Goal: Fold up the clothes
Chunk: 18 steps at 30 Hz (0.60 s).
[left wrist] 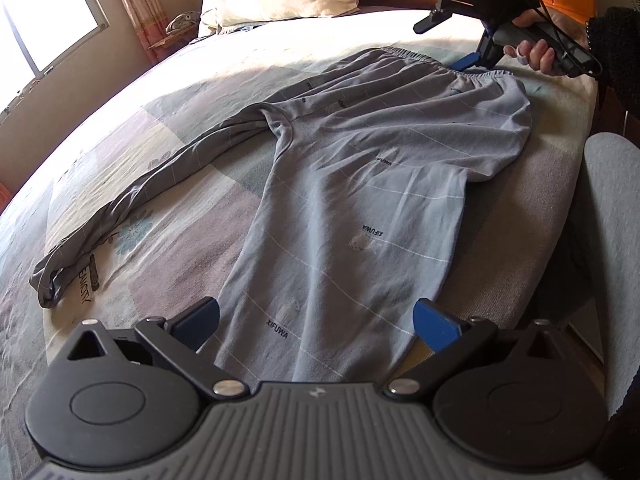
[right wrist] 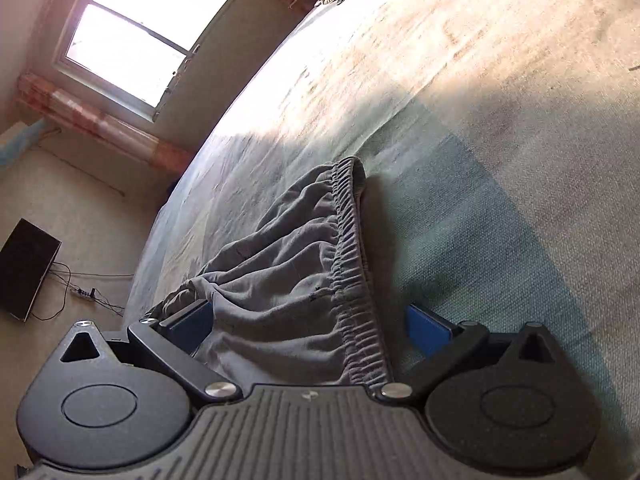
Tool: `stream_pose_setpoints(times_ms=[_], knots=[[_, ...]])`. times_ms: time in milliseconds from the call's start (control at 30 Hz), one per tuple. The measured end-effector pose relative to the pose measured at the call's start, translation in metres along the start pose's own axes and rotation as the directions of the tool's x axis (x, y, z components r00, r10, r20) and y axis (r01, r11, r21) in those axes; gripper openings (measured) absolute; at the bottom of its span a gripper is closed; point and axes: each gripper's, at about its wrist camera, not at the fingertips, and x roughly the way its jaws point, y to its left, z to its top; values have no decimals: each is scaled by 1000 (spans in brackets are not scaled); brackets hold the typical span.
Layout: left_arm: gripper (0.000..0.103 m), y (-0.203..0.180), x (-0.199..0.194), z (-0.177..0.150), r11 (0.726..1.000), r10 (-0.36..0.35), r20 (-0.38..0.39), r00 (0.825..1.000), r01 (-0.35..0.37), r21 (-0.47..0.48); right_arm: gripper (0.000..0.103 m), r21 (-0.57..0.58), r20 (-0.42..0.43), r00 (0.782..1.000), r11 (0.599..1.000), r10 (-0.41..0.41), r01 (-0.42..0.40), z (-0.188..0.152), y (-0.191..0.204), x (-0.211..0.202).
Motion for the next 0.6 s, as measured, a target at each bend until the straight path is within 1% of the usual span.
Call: stream_pose_setpoints(times_ms=[100,167,233,333,400,500,600], knots=[[102,0,8,7,1000,-1,-2,1000,1,-9,103,20,-3,999,999,35,-35,20,-2,19],[102,-1,11,11,1000,-10,5,1000,10,-15,103,44,-3,999,998,51,-51,27,-3,26],[102,-2,13,14,1000,-23,11,1000,23,-17,103,44,-23,998,998,56,-55,25,0,26],[102,-3,16,17,999,-41,16,999,41,-16,103,11,-111,987,994,113,-112,9,6,23],[102,-4,21,19,999,-43,8,999,43,-16,103,-42,-134,985,992,109,-116,8,10,25],[102,-3,23,22,999,-43,13,999,43,-24,103,-22,-110,987,993,115,-118,26,9,38],[102,-1,23,25,998,-44,23,999,45,-32,103,-35,-82,993,995,89,-92,39,11,51]])
